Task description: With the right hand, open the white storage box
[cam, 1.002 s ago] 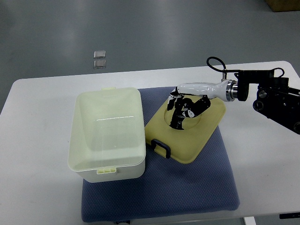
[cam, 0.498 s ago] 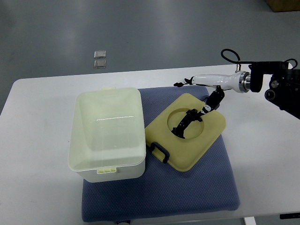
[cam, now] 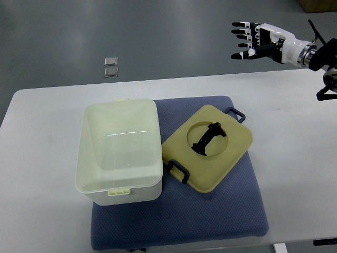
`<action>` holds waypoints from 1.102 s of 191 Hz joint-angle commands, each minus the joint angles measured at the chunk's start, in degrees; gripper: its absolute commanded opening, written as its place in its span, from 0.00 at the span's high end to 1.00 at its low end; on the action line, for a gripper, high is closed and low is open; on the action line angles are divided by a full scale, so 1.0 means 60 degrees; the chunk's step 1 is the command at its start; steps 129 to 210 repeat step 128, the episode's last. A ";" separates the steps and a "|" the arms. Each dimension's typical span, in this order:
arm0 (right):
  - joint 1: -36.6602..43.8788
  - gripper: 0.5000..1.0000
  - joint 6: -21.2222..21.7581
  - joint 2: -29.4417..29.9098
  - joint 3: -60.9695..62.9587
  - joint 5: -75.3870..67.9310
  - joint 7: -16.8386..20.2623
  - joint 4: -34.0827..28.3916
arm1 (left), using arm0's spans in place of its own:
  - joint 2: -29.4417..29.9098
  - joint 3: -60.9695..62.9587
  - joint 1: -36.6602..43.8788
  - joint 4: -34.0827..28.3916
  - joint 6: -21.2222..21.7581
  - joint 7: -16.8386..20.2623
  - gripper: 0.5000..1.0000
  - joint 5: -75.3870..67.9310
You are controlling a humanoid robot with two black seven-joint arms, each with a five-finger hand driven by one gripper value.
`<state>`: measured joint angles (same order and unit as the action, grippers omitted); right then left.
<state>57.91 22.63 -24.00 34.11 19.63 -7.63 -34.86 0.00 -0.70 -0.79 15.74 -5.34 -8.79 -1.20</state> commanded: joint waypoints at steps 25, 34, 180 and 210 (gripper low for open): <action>-0.0687 0.13 -0.0930 0.0777 0.0043 -0.6024 0.0276 0.0419 | 0.0000 -0.0001 -0.0001 -0.0001 -0.0004 0.0000 0.00 -0.0005; -0.0819 0.13 -0.1091 0.1027 0.0072 -0.6480 0.0232 0.0419 | 0.0000 -0.0016 -0.0001 -0.0001 -0.0004 0.0000 0.00 -0.0005; -0.1625 0.13 -0.0417 0.1701 0.0775 -0.6949 -0.0310 0.0419 | 0.0000 -0.0016 -0.0001 -0.0016 -0.0004 0.0000 0.00 -0.0005; -0.1625 0.13 -0.0417 0.1701 0.0775 -0.6949 -0.0310 0.0419 | 0.0000 -0.0016 -0.0001 -0.0016 -0.0004 0.0000 0.00 -0.0005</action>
